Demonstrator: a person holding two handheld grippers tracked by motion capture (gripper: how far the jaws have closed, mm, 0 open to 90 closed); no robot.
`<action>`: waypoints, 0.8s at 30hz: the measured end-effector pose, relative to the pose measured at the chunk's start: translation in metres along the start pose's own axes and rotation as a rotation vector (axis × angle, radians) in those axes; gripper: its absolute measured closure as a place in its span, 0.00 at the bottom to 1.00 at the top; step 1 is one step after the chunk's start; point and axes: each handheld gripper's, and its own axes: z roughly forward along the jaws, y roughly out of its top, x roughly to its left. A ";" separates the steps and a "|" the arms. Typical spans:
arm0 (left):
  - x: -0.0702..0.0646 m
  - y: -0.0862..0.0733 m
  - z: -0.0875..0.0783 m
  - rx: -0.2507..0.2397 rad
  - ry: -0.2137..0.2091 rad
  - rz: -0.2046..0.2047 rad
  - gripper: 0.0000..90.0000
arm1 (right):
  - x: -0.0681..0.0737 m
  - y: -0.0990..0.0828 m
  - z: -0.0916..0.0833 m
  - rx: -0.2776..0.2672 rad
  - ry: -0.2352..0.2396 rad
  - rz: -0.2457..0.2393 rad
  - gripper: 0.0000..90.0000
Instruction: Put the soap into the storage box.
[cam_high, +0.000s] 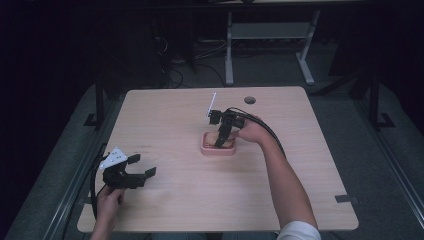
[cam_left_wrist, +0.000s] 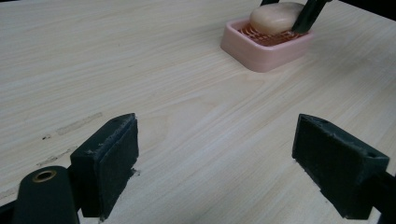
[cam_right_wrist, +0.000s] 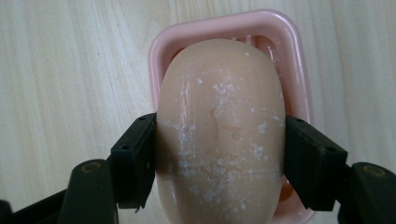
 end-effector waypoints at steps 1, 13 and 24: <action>0.000 0.000 0.000 -0.002 0.000 -0.003 0.16 | 0.000 0.000 0.002 0.007 0.000 -0.004 0.35; 0.000 0.000 0.000 -0.001 0.000 -0.003 0.16 | -0.004 0.002 0.008 0.010 0.000 0.001 0.35; 0.000 0.000 0.000 -0.002 0.001 -0.004 0.16 | -0.004 0.003 0.009 0.011 -0.006 -0.002 0.35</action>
